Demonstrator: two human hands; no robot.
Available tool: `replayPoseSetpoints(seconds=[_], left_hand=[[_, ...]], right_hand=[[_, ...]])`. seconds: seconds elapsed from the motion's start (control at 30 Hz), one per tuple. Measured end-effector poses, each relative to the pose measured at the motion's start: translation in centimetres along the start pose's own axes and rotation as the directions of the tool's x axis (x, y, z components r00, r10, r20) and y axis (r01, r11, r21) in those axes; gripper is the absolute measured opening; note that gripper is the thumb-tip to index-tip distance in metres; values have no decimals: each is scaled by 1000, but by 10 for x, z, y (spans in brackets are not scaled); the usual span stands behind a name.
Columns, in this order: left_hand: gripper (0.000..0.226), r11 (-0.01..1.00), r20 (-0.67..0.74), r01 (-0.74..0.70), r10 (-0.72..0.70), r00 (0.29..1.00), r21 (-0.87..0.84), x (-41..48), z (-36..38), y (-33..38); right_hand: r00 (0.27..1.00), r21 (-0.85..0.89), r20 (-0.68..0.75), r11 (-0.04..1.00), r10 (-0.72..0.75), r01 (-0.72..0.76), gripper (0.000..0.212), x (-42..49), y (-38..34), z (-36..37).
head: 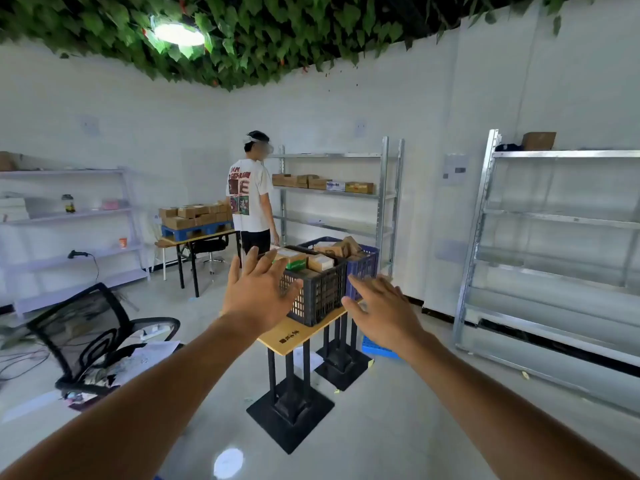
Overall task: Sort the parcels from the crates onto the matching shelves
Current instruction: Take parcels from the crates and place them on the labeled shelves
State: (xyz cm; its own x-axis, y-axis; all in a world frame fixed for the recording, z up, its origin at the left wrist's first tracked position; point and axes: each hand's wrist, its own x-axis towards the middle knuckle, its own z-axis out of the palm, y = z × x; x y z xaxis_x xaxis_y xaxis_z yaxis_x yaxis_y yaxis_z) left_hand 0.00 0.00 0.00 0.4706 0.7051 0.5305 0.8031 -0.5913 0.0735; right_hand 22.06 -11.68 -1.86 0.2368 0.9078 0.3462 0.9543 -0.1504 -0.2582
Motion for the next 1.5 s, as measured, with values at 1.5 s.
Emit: replayPoseSetpoints(seconds=[1.5], left_hand=[[90, 819, 222, 570, -544, 809, -68, 449, 535, -99]], right_hand=[[919, 252, 280, 945, -276, 208, 62, 614, 261, 352]])
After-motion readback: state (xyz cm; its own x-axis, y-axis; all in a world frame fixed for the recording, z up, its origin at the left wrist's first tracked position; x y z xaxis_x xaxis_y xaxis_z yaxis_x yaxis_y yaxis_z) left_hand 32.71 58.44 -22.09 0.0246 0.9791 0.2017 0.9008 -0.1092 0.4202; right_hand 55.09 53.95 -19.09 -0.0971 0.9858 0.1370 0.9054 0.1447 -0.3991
